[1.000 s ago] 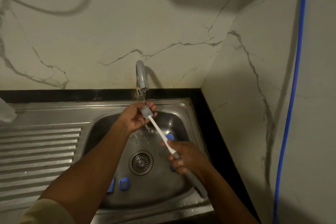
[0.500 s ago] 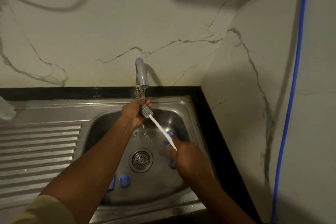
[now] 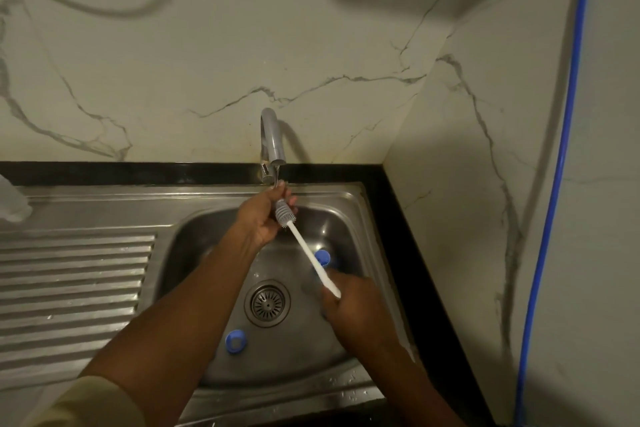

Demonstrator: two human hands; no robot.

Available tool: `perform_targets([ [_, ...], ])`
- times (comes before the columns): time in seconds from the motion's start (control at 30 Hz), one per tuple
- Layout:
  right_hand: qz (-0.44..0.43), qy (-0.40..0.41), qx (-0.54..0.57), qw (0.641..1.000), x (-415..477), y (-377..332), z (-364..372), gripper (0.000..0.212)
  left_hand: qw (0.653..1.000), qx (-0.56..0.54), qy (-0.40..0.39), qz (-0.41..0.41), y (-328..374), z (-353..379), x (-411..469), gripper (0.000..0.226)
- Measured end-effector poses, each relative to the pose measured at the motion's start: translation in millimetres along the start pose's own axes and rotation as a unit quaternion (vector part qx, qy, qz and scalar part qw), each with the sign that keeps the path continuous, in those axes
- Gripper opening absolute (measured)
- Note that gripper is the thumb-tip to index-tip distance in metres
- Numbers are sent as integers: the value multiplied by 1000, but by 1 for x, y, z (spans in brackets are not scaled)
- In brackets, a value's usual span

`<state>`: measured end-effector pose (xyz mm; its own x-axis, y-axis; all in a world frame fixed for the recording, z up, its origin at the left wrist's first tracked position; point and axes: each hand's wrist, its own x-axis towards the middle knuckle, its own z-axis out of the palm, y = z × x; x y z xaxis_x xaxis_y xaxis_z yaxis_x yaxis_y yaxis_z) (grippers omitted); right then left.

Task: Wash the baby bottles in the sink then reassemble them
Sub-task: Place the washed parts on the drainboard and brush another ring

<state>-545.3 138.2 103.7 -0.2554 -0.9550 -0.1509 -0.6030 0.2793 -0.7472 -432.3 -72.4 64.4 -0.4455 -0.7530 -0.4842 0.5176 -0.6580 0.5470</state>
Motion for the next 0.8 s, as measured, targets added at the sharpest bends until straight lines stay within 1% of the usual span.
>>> perform_targets([
  [0.03,36,-24,91,995,1,-3,-2,23,999,-27,-31,-18,1,-1,-3,19],
  [0.07,100,-70,204,971,1,-9,-6,22,997,-48,-52,-38,1,-2,-5,24],
  [0.1,155,-105,279,942,1,-12,-10,18,995,-58,-69,-52,3,-5,-7,27],
  [0.13,179,-115,305,928,1,-14,-12,18,994,-54,-79,-58,4,-6,-10,26],
  [0.17,164,-103,261,946,1,-12,-12,17,995,-44,-76,-56,5,-7,-10,24],
  [0.2,125,-74,163,976,1,-9,-10,16,997,-25,-63,-49,4,-7,-10,21],
  [0.23,70,-37,23,997,0,-3,-6,12,998,-2,-44,-33,3,-6,-8,18],
  [0.27,30,-16,-79,996,-3,0,-1,11,999,22,-23,-10,1,-4,-6,17],
  [0.3,17,2,-114,993,-7,-1,3,15,999,36,-2,18,-2,-3,-3,18],
  [0.33,25,11,-105,994,-11,-5,6,18,998,40,22,44,-5,-3,0,21],
  [0.4,38,13,-41,998,-15,-8,12,16,995,32,51,81,-7,-8,4,26],
  [0.43,53,10,7,999,-16,-10,13,18,994,32,51,91,-7,-12,4,27],
  [0.47,94,-4,79,992,-18,-11,12,23,994,36,47,93,-7,-17,4,29],
  [0.53,185,-32,261,947,-17,-20,6,26,996,36,19,84,-10,-24,1,33],
  [0.57,202,-48,309,928,-14,-24,3,25,996,35,1,77,-13,-25,-2,33],
  [0.63,212,-74,343,912,-6,-32,1,23,996,51,-26,73,-20,-20,-10,31],
  [0.7,222,-68,361,903,4,-38,2,23,994,75,-38,76,-24,-18,-12,33],
  [0.77,217,-60,365,903,10,-41,3,21,991,98,-40,77,-19,-21,-12,36],
  [0.8,206,-60,354,910,8,-42,3,20,992,99,-31,76,-15,-24,-12,36],
])
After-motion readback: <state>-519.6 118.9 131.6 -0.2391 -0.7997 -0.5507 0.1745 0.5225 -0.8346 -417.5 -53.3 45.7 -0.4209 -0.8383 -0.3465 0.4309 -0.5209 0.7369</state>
